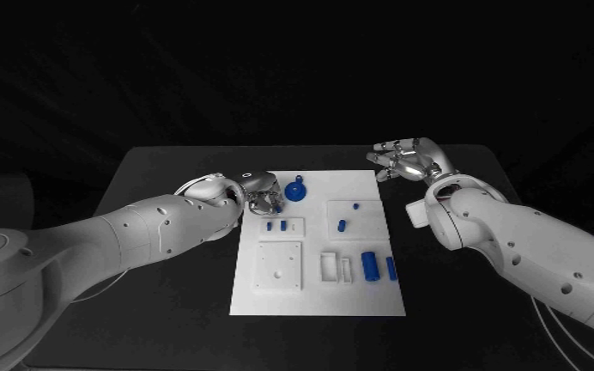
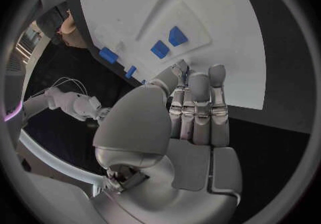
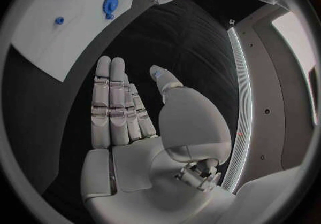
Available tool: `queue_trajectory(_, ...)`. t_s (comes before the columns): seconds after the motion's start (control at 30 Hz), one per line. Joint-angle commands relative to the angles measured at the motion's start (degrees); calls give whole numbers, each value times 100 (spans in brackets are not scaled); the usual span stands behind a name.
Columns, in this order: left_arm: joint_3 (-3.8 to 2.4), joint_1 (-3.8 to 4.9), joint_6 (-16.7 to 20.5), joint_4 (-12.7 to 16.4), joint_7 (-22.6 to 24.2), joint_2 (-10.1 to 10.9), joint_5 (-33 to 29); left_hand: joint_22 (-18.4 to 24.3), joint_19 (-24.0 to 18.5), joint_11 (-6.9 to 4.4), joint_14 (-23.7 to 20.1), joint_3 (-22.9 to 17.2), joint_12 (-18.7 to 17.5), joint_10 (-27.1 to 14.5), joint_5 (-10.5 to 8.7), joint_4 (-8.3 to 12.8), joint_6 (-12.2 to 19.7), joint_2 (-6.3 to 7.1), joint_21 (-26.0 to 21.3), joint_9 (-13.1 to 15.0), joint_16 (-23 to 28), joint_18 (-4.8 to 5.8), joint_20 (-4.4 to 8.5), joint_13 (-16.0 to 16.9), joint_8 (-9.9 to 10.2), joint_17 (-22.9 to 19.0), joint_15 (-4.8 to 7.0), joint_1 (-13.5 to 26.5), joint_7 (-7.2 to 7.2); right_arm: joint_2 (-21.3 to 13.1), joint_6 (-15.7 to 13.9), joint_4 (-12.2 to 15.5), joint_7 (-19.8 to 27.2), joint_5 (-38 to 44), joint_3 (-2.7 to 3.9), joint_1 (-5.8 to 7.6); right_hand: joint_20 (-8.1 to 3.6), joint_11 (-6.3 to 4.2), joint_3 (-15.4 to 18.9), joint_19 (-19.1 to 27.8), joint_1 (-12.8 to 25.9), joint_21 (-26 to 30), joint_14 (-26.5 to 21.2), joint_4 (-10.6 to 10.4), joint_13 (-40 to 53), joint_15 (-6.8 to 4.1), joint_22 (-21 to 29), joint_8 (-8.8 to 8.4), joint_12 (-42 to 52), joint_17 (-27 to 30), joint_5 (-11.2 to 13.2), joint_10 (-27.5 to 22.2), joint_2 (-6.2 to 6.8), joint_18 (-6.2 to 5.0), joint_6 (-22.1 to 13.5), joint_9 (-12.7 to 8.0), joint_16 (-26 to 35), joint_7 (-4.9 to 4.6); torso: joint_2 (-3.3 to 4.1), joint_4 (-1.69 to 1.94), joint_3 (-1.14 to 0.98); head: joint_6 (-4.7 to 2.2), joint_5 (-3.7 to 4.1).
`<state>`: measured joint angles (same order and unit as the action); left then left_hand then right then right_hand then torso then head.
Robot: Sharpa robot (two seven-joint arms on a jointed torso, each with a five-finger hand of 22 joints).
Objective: Assemble the parts on the task board
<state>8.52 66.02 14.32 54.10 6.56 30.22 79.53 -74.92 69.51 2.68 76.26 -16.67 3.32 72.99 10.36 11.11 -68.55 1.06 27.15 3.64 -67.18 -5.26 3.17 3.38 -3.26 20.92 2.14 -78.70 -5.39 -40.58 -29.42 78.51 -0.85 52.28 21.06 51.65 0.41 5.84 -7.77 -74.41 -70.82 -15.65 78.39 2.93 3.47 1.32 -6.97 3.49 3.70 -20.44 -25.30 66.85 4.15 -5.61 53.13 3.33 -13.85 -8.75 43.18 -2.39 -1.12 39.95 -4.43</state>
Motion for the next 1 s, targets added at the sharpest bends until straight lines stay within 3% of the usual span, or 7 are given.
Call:
queue_trajectory(0.03, 4, -7, -24, -3, -49, -24, 36, -108, -7, 16, 22, 17, 1, -38, -19, -13, 35, -18, 21, 4, 34, -90, -1, -2, -32, -4, -1, 5, -11, -3, 67, 10, 36, 29, 1, -1, 12, -5, -44, -2, 48, -32, -6, 5, -8, 13, 0, -9, -19, -8, 18, -15, -1, -63, 40, 9, 22, -9, 5, -1, -3, 1, 4)
queue_trajectory(0.37, 16, -16, -166, -64, -156, -97, 58, -110, -11, 20, 13, 17, 1, -51, -37, -21, 43, -25, 20, 4, 29, -89, -4, -3, -31, -1, -5, 7, -12, -3, 70, 13, 36, 29, 1, -1, 12, -5, -44, -2, 48, -32, -6, 5, -8, 13, 0, -9, -19, -8, 18, -15, -1, -63, 40, 9, 22, -9, 0, -3, -2, 9, 7)
queue_trajectory(0.7, 124, -34, -435, -95, -285, -165, 103, -114, -31, 20, -17, 19, 3, -51, -46, -28, 40, -35, 17, 6, 25, -85, -10, -2, -35, 0, -9, 10, -12, 2, 75, 13, 34, 29, 1, -1, 12, -5, -44, -2, 48, -32, -6, 5, -8, 13, 0, -9, -19, -8, 18, -15, -1, -63, 40, 9, 22, -9, -1, -3, 1, 12, 14)
queue_trajectory(1.0, 157, -42, -595, -101, -322, -173, 170, -114, -46, 0, -32, 44, 2, 5, -57, -25, -18, -50, 22, 8, 16, -76, -1, -1, -35, -6, 4, 0, 0, 2, 76, 10, 34, 29, 1, -1, 12, -5, -44, -2, 48, -32, -6, 5, -8, 13, 0, -9, -19, -8, 18, -15, -1, -63, 40, 9, 22, -9, -3, 4, 2, 28, 25)
